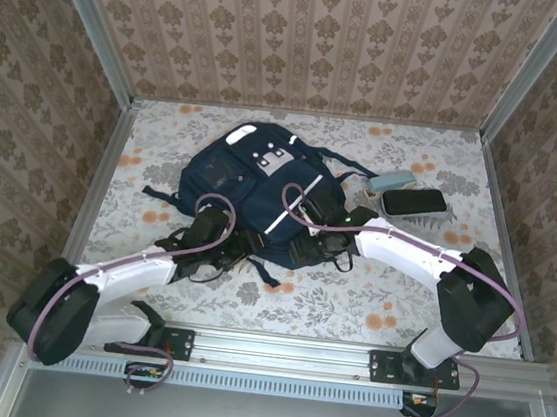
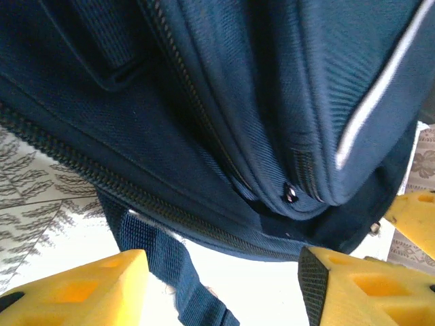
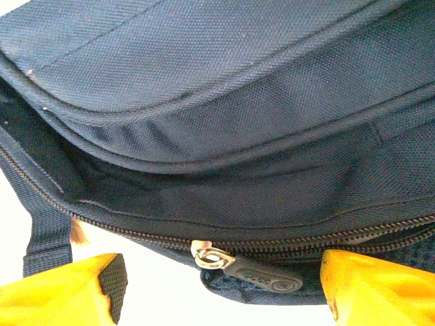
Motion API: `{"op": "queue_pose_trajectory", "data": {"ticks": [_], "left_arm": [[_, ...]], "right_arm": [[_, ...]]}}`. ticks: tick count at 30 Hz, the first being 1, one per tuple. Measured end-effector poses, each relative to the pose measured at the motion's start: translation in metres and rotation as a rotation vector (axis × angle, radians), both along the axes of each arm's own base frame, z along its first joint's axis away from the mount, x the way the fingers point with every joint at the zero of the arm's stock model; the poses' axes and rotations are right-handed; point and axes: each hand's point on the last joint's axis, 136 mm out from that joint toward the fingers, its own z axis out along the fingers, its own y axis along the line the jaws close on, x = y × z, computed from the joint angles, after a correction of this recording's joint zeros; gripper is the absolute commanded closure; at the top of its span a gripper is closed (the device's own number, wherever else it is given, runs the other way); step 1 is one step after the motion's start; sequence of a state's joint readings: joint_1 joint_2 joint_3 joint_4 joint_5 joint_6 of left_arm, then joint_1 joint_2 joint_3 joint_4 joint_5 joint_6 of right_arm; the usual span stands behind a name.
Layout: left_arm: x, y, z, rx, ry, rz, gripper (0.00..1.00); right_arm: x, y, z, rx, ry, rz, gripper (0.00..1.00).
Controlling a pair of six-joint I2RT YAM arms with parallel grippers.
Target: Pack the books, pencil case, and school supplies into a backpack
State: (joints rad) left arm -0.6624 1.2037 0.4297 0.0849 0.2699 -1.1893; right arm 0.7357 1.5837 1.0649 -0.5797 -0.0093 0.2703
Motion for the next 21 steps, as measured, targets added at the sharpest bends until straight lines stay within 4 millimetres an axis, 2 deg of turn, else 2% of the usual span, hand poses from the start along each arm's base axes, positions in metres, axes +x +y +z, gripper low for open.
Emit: {"op": "queue_pose_trajectory", "data": {"ticks": [2,7,10,12,17,21], "left_arm": [[0.003,-0.003,-0.008,0.002,0.020,0.010,0.45],[0.015,-0.007,-0.013,0.013,0.027,0.032,0.69],[0.023,-0.001,-0.012,0.025,0.020,0.046,0.79],[0.032,0.011,-0.013,0.043,0.015,0.073,0.84],[0.059,0.053,-0.015,0.101,-0.020,0.139,0.84],[0.074,0.077,-0.013,0.133,-0.042,0.149,0.73]], "right_arm": [[0.000,0.001,0.000,0.006,-0.004,0.003,0.23],[-0.007,-0.005,0.001,0.014,-0.008,-0.002,0.25],[-0.009,-0.007,0.005,0.031,-0.014,-0.017,0.27],[-0.009,-0.007,0.006,0.040,-0.016,-0.027,0.29],[-0.006,0.002,0.010,0.087,-0.024,-0.044,0.32],[-0.005,0.017,0.009,0.136,-0.011,-0.045,0.35]]}}
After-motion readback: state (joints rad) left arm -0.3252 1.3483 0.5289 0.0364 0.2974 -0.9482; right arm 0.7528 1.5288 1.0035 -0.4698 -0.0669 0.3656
